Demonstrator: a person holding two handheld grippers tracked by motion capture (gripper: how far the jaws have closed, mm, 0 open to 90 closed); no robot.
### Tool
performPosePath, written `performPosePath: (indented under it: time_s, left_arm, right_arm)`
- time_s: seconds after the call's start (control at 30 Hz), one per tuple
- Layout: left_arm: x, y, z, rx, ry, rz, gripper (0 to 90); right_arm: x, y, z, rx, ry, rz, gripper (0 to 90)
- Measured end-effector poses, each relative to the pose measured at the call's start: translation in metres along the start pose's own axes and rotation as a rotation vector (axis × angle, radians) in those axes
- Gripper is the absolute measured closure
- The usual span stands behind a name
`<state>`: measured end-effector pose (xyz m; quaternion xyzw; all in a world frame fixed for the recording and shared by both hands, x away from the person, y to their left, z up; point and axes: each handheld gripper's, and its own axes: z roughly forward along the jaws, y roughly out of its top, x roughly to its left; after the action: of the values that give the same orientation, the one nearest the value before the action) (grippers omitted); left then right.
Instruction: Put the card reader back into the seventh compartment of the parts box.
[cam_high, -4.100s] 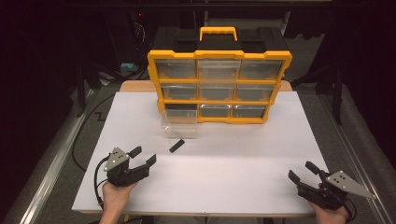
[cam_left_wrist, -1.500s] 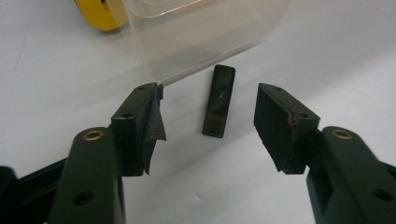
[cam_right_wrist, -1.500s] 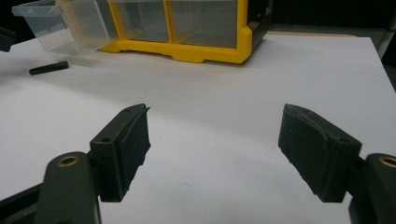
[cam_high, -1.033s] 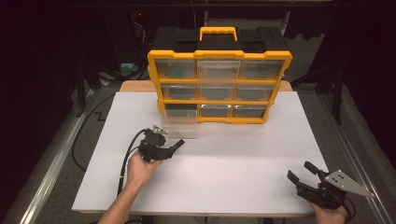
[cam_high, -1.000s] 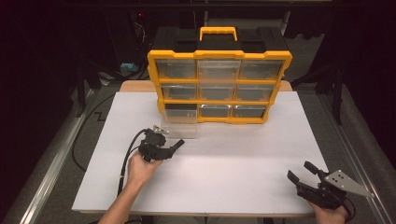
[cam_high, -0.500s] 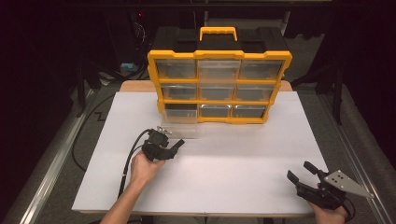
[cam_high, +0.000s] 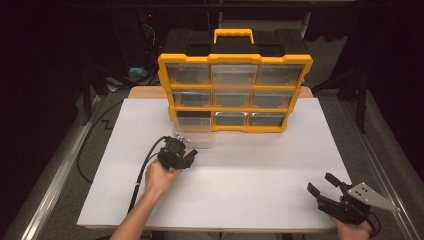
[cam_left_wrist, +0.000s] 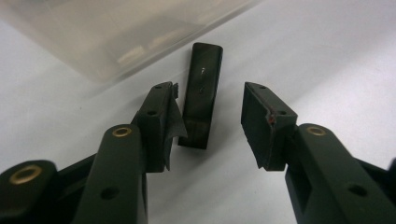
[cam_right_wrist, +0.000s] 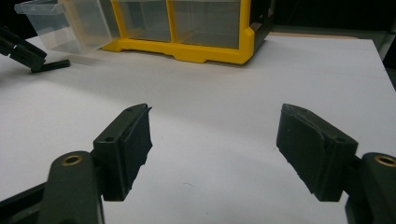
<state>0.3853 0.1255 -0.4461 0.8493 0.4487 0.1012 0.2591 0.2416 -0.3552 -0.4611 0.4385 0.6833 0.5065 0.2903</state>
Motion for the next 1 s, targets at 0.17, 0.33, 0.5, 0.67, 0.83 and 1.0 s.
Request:
performPosePath:
  time_s: [0.17, 0.33, 0.5, 0.67, 0.83, 1.0]
  left_arm:
    - [0.0010, 0.0008, 0.0021, -0.002, -0.004, -0.002, 57.2]
    - [-0.0009, 0.0011, 0.0053, 0.001, 0.002, 0.009, 59.1]
    - [-0.0016, 0.0027, 0.0063, 0.003, 0.012, 0.027, 64.2]
    - [-0.0030, 0.0031, 0.0096, 0.034, 0.015, 0.040, 68.5]
    - [-0.0038, 0.0029, 0.0098, 0.033, 0.014, 0.050, 71.9]
    - [-0.0049, 0.0038, 0.0098, 0.041, 0.019, 0.060, 72.9]
  right_arm:
    - [0.0005, 0.0000, -0.0002, 0.000, 0.001, 0.003, 26.5]
    - [-0.0021, -0.0006, -0.0010, 0.001, -0.009, 0.017, 26.5]
    - [-0.0014, -0.0008, -0.0011, 0.001, -0.002, -0.001, 26.6]
    - [-0.0011, -0.0008, -0.0003, 0.007, -0.001, 0.000, 26.4]
    - [-0.0022, -0.0013, 0.0001, 0.010, 0.006, 0.006, 26.3]
    - [-0.0020, -0.0013, -0.0002, 0.009, 0.019, 0.003, 26.5]
